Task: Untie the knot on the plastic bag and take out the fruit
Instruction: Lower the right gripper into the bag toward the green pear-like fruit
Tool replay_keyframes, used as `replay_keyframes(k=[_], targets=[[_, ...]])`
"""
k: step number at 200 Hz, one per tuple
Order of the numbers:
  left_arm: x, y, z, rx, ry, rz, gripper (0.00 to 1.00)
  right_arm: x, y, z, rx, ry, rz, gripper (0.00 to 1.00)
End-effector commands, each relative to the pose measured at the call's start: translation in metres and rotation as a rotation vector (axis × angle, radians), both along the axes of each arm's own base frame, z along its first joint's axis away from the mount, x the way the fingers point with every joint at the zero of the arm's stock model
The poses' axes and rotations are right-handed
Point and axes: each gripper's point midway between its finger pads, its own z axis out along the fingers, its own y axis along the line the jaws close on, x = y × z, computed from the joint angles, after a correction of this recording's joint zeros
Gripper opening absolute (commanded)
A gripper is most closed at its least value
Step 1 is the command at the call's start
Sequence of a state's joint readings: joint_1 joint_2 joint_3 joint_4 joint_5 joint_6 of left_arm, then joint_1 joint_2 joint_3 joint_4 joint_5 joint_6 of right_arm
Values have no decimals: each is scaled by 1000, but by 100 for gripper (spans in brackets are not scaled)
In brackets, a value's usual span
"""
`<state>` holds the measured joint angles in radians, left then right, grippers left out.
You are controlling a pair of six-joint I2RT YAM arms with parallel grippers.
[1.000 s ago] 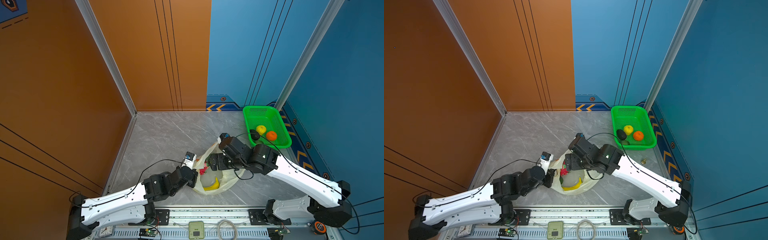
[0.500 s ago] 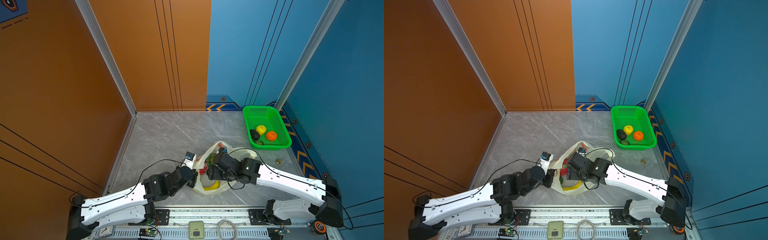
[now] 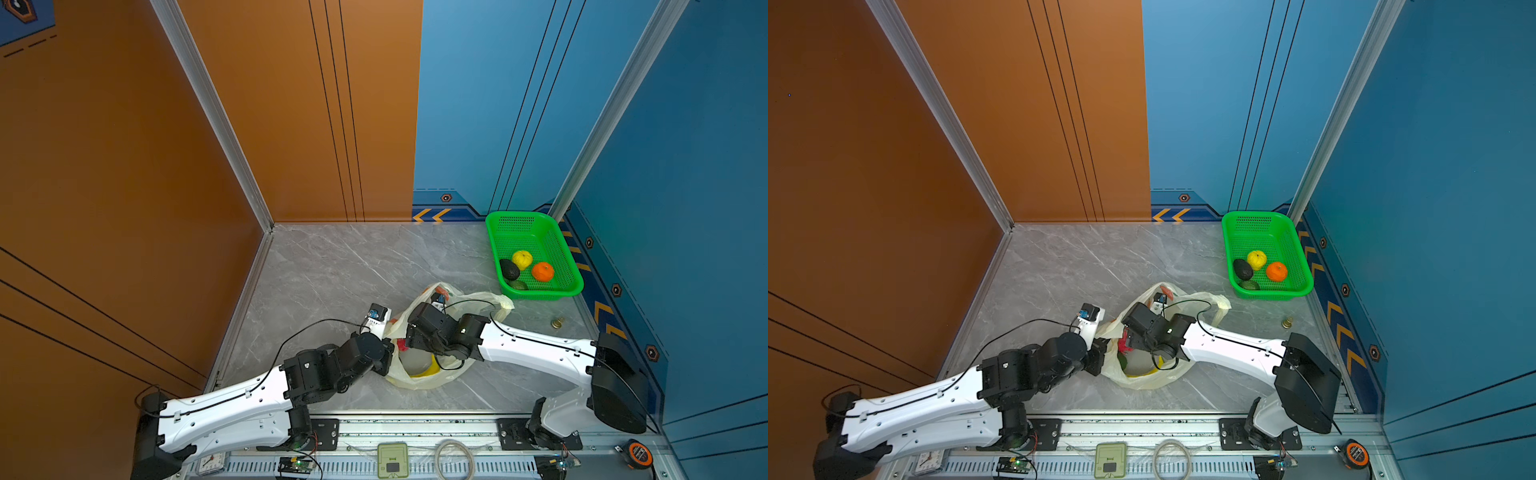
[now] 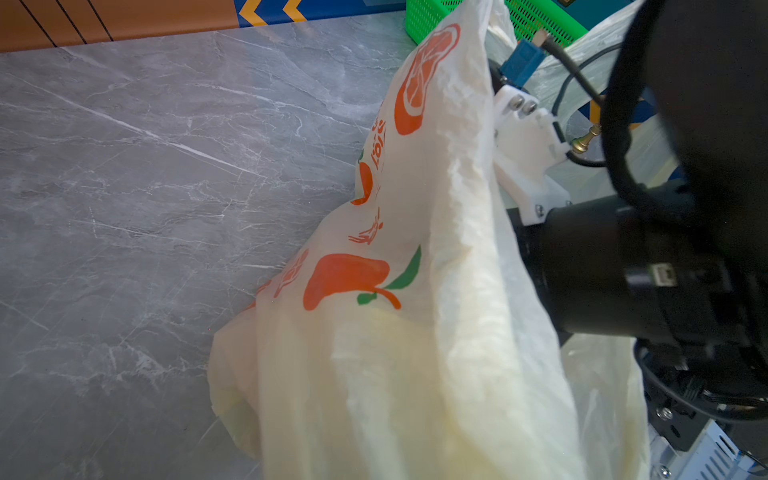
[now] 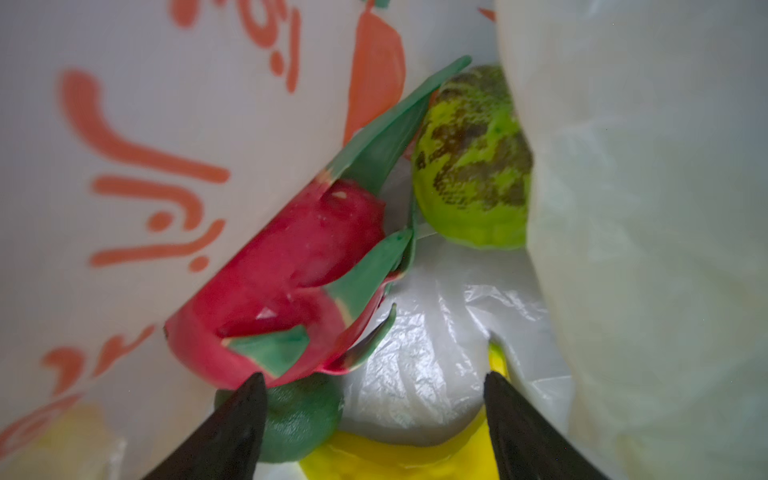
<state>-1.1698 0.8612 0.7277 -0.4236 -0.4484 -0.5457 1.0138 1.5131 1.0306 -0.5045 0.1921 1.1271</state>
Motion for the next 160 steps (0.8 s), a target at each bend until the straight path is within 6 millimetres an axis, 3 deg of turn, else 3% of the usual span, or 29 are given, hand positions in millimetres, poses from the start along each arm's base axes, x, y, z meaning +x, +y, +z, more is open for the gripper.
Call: replay_keyframes(k=[1, 50, 74, 93, 120, 160], targets=[[3, 5, 13, -21, -30, 12, 0, 17, -29, -6, -106, -65, -87, 83], [-1, 15, 9, -28, -21, 26, 0, 21, -93, -2, -303, -83, -170, 85], [-2, 14, 5, -28, -10, 18, 0, 17, -103, -6, -311, -61, -184, 87], [-4, 7, 3, -30, 4, -4, 0, 14, -90, -6, -275, -41, -154, 89], [-6, -5, 6, -36, 1, -33, 0, 15, -56, 4, -182, -52, -103, 90], [-5, -10, 15, -67, -20, -35, 0, 24, -32, 10, -80, -43, -139, 90]])
